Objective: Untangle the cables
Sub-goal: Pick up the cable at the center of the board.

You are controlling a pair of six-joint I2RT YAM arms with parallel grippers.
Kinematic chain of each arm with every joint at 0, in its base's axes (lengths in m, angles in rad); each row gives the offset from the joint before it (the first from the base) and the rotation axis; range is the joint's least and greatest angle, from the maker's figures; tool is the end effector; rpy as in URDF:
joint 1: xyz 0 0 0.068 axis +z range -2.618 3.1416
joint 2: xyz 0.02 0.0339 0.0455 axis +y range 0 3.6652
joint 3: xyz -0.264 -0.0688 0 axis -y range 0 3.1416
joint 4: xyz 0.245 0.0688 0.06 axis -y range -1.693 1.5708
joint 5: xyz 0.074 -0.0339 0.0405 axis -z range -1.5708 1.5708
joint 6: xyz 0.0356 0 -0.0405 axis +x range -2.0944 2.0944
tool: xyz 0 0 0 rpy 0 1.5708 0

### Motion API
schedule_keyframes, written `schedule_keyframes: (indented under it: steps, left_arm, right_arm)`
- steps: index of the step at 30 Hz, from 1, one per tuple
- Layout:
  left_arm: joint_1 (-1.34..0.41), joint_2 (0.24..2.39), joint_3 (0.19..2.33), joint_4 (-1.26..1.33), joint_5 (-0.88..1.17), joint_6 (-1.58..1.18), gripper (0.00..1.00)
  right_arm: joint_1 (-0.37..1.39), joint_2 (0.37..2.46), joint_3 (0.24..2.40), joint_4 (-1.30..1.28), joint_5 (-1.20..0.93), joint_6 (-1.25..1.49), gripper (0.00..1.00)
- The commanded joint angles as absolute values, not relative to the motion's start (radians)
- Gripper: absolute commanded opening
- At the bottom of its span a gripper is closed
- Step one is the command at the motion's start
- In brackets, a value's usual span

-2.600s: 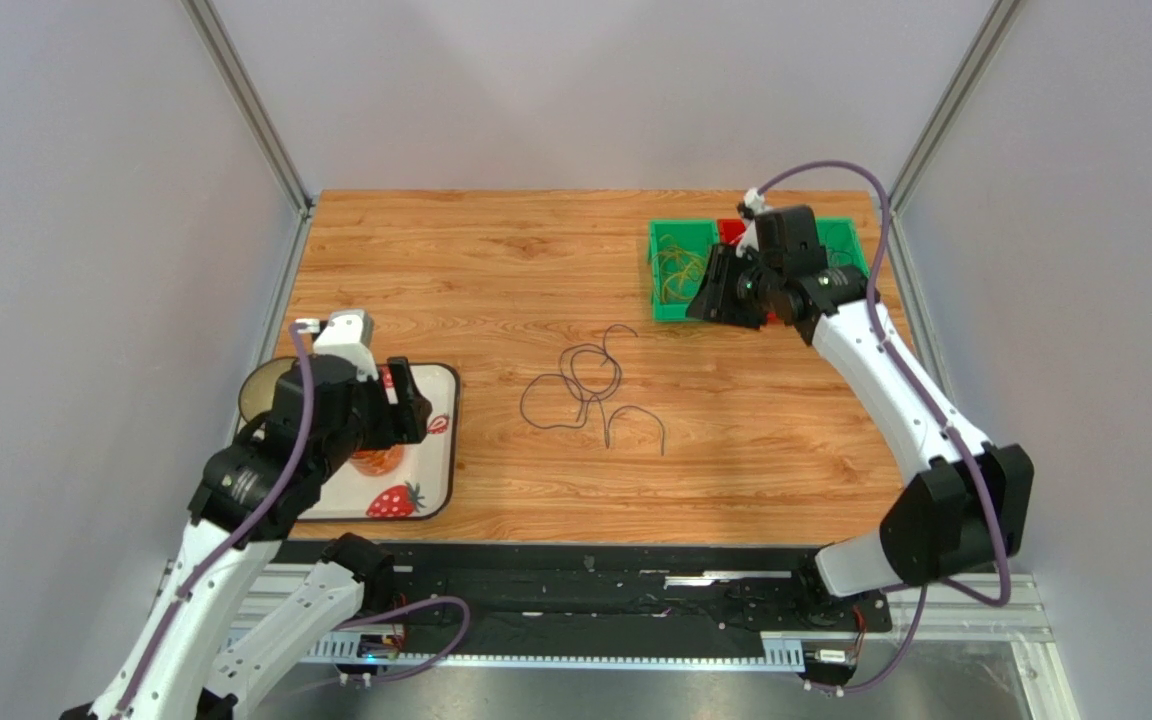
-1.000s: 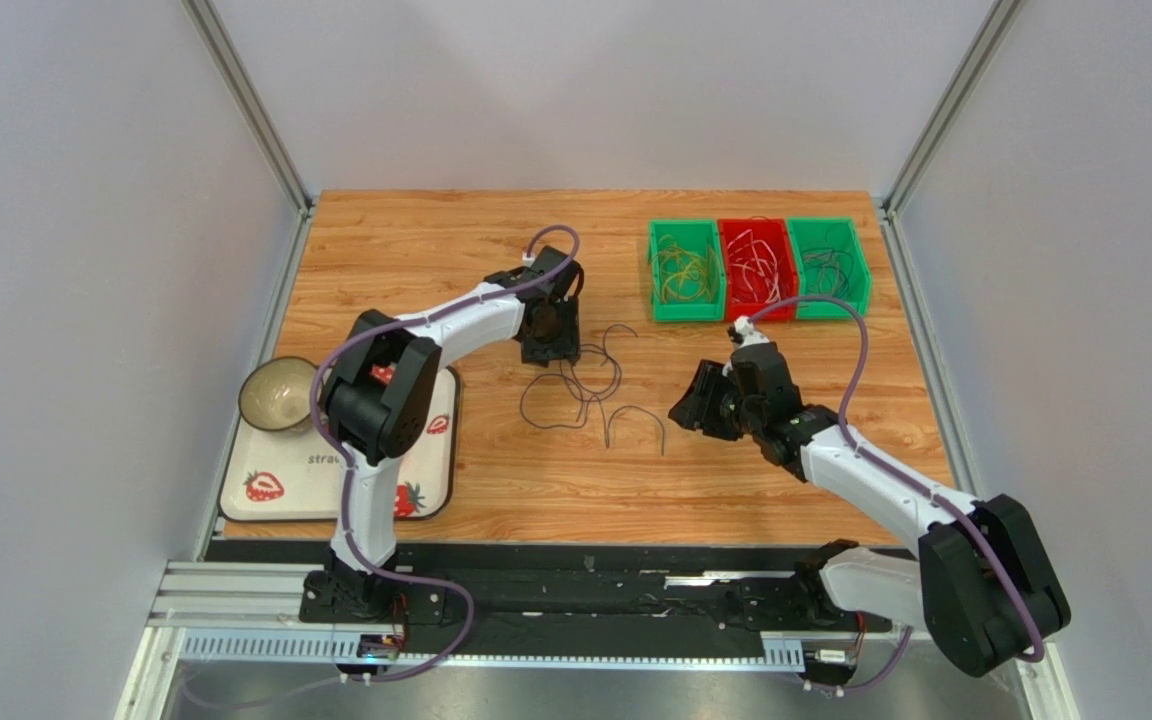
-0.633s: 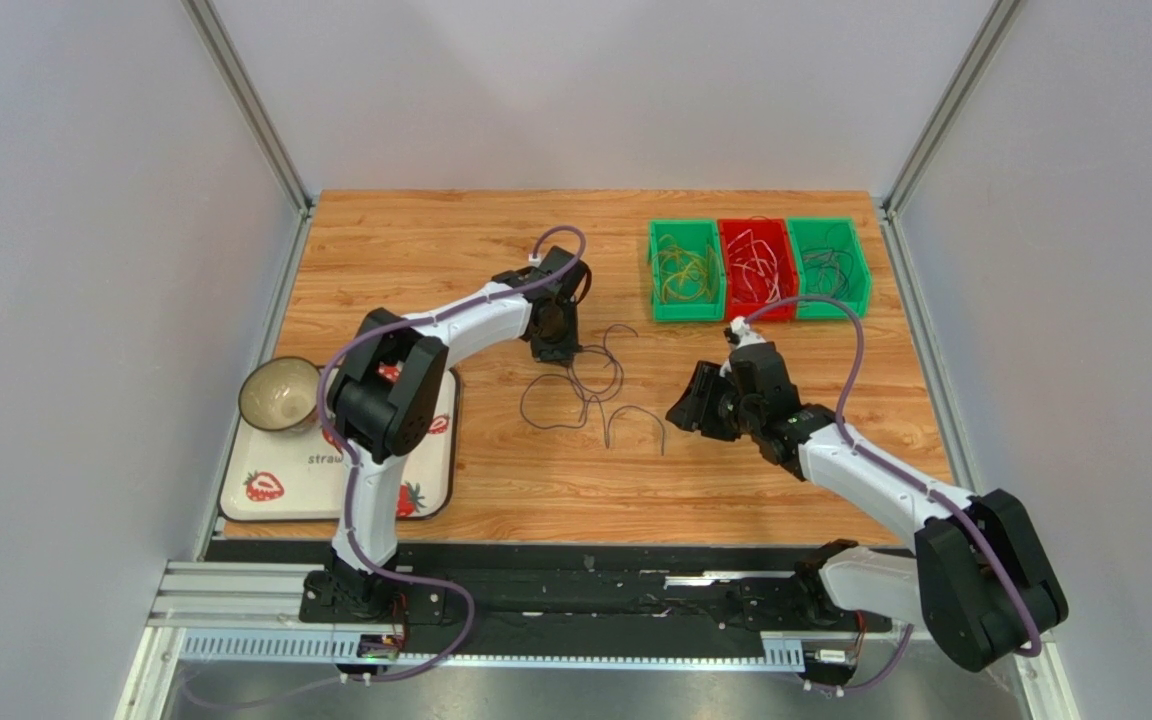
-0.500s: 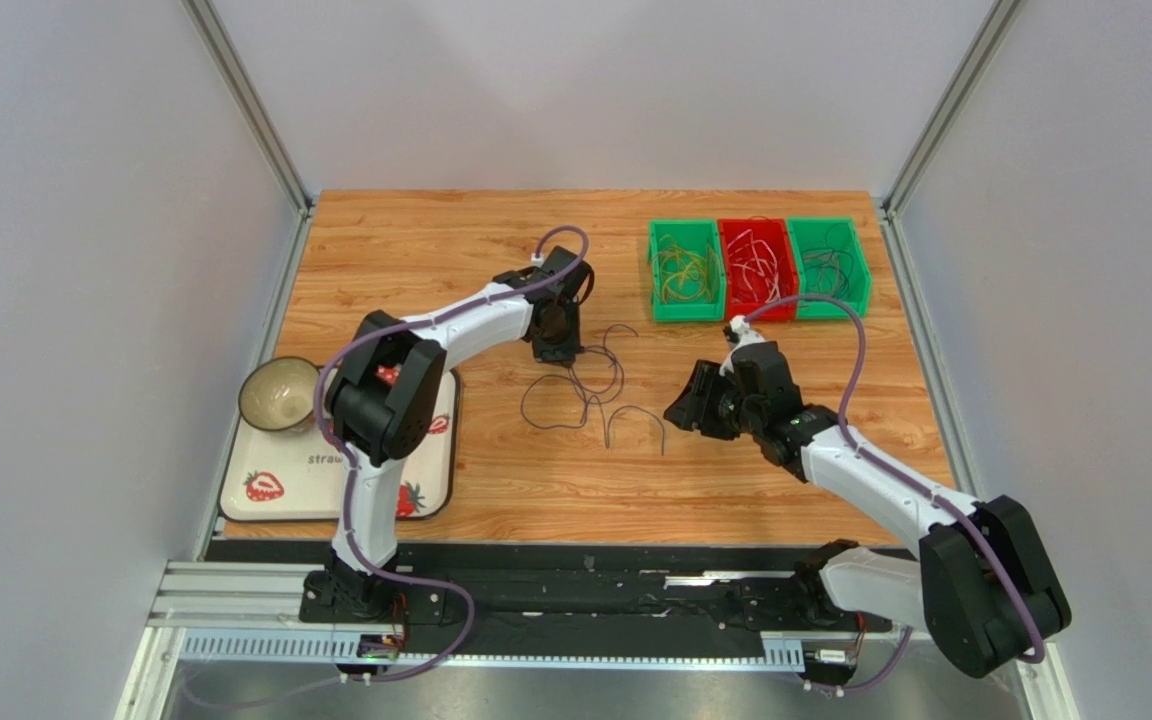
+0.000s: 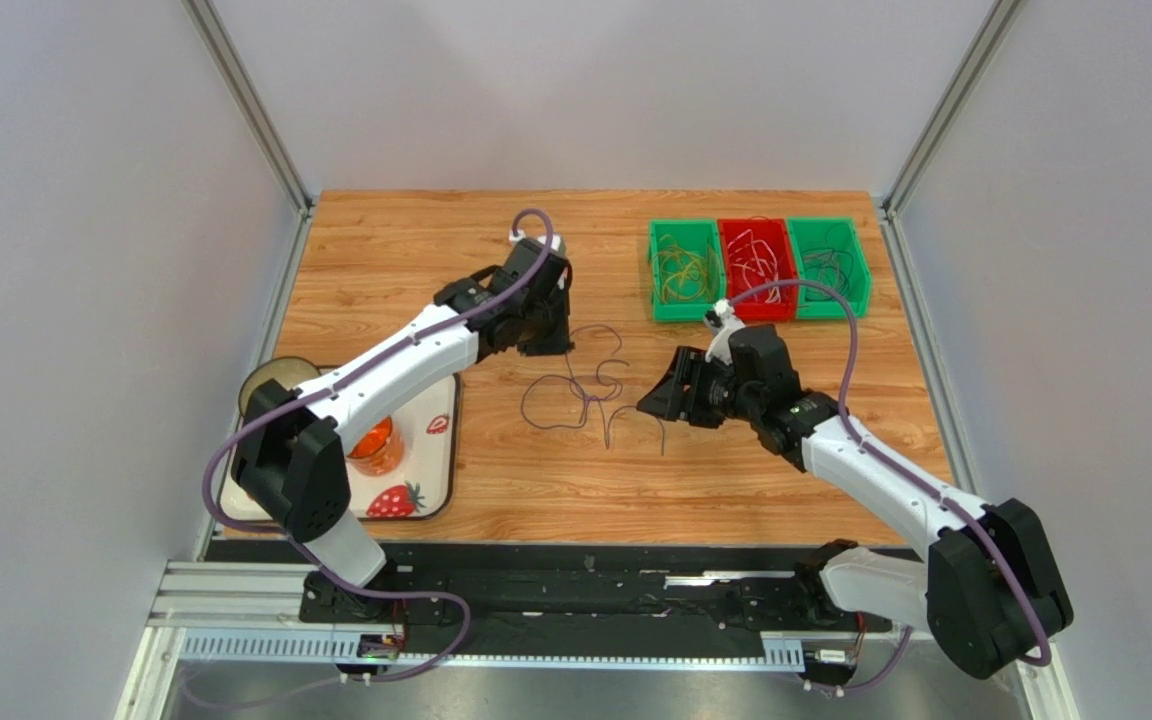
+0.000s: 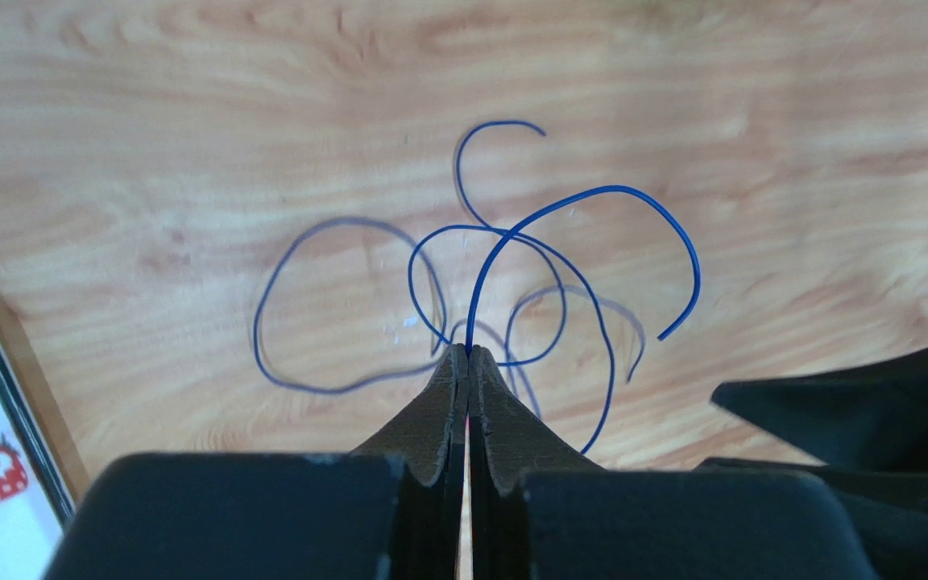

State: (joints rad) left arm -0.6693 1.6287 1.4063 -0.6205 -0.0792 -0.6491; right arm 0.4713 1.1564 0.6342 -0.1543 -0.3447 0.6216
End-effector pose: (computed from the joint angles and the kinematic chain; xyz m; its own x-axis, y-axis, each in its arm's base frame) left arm 0.2843 -0.2213 0.2998 -0.8153 -0.1233 -0.5657 0.1059 0.9288 -0.3551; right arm 0.2082 0.1196 0.2176 -0.8390 0.1876 -0.5107 -0.2134 0.7500 0.6261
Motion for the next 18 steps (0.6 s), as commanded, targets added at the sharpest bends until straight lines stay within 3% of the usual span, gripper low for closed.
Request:
schedule_keyframes:
  steps: [1,9,18]
  left_arm:
    - [-0.698,1.638,1.266,-0.598,-0.022,-0.712,0.0]
    - [-0.713,1.695,1.183,-0.568,-0.006,-0.747,0.0]
    - [-0.713,1.735,1.187,-0.554,-0.008,-0.745,0.0]
  right_arm:
    - [0.48,1.19,0.681,-0.13,-0.402,0.661,0.59]
    - [0.538,1.29,0.736,-0.137,-0.43,0.709,0.67]
    - [0.637,1.434,0.802,-0.149,-0.396,0.686,0.68]
